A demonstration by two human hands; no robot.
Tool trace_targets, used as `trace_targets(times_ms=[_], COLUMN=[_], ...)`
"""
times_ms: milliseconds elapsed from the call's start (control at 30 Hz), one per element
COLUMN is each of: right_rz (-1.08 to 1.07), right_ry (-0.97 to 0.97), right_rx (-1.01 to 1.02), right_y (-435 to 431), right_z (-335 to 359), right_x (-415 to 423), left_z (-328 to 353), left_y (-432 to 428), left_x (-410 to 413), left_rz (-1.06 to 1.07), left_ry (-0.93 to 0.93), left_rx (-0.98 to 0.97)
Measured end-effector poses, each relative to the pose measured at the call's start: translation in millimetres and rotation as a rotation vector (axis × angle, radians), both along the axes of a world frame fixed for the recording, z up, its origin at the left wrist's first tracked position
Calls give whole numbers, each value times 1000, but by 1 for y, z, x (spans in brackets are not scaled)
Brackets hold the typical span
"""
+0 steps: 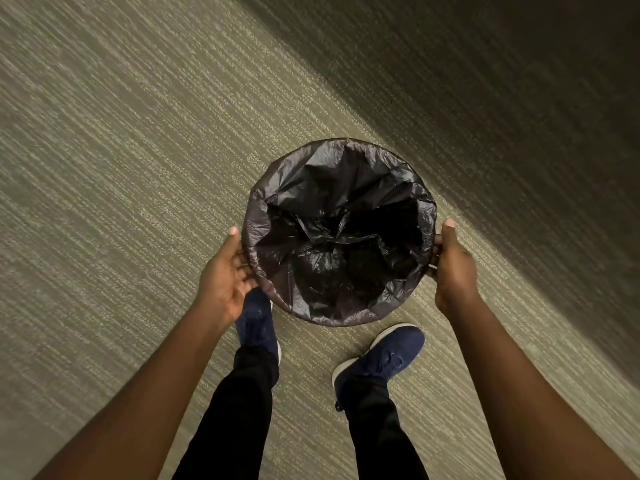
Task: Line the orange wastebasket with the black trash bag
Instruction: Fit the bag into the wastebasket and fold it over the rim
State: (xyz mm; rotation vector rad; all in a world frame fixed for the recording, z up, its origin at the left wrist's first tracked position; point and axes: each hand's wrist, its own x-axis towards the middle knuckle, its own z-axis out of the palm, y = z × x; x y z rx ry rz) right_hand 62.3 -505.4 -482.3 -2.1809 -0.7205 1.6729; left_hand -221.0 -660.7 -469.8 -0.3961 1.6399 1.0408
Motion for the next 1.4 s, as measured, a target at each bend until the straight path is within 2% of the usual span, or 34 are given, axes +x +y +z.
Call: trace_targets(times_ms=[133,200,233,300,333,367,400,433,500,533,600,700,767,833,900,967,1000,1067,1100,1133,1233,1267,1300,1400], right_rz=[143,233,326,548,606,645,688,726,803,863,997,1190,1199,1112,1133,1319,1342,1236,1193,1178,1220,1233,1254,1271], right_ry=[-66,-219,-383,-698,-723,-656,-504,-301,80,187,224,95,41,-1,-72,-246,-334,-428,-439,-416,-291,-282,-286,-293], right_rx=[-45,-12,71,385,562,688,731,669,276,65,-237,-439,-418,-326,-168,37,131,320,353,301,-98,-175,-203,-122], right_y=[6,11,13,17,17,18,18,19,19,19,24,39,51,58,57,50,45,35,32,30,32,34,37,45], right_z=[-3,-3,-3,8,15,19,20,18,7,-1,-25,-58,-67,-64,-52,-39,-31,-22,-21,-24,-37,-38,-38,-24], right_x=[1,4,6,3,-4,-15,-29,-45,-80,-95,-113,-120,-119,-123,-126,-127,-126,-123,-120,-116,-102,-98,-95,-98], left_z=[6,3,2,3,4,6,10,14,25,32,49,72,83,88,91,93,93,94,95,96,100,102,102,103], left_y=[15,23,27,38,44,49,55,59,64,65,65,58,54,51,51,54,55,58,59,60,62,63,63,65], left_x=[5,9,12,17,20,22,24,26,30,32,35,36,36,35,35,35,35,34,34,33,31,31,30,28], left_rz=[-167,-197,-212,-235,-238,-238,-239,-245,-257,-264,-288,-310,-298,-275,-243,-212,-195,-164,-156,-149,-136,-137,-141,-142], left_ry=[7,-10,-11,9,13,14,13,16,23,25,11,-36,-75,-82,-70,-51,-41,-20,-9,2,27,32,39,75], left_rx=[-8,10,23,51,69,84,95,102,118,130,154,184,206,226,243,252,249,245,250,256,271,279,284,280])
